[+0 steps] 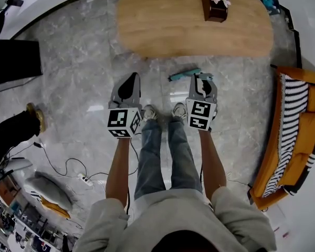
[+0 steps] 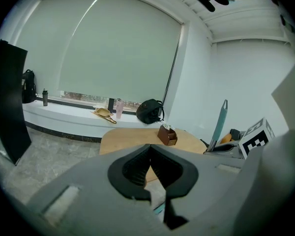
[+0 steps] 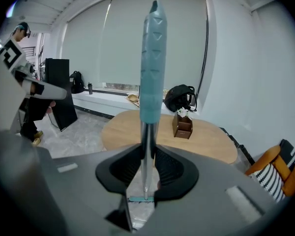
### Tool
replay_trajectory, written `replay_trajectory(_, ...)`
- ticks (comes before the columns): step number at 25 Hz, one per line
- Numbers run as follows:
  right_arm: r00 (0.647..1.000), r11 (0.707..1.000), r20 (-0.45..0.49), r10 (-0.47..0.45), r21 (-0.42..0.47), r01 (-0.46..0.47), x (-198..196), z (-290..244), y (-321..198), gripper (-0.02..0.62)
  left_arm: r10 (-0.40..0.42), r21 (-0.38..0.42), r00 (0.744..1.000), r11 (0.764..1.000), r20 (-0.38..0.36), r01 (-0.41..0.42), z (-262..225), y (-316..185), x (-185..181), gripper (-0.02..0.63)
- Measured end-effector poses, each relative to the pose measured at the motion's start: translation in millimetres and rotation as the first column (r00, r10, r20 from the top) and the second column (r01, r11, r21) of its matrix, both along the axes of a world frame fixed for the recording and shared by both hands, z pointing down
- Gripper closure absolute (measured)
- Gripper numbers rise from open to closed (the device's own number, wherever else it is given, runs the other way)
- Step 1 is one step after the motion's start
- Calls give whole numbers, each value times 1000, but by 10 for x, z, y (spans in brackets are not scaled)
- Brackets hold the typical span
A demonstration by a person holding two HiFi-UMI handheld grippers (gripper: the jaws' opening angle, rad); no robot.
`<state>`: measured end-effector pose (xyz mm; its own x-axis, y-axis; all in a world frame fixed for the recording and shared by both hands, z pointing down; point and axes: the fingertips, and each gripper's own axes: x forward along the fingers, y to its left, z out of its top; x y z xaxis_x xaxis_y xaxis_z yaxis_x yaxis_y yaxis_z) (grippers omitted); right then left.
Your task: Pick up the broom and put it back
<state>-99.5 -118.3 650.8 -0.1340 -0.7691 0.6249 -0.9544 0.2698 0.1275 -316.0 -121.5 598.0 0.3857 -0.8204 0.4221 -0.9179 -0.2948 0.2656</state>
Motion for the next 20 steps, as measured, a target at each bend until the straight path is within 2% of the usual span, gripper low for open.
replay_trajectory(13, 1000, 996, 0, 16, -93, -16, -234, 519, -185, 506, 1, -38, 1000, 999, -13, -1, 184, 54, 17, 603)
replay_trajectory(20, 1000, 994, 5, 11, -107, -11, -399, 622, -378, 506, -6, -40, 1000, 999, -8, 6, 192, 5, -27, 603)
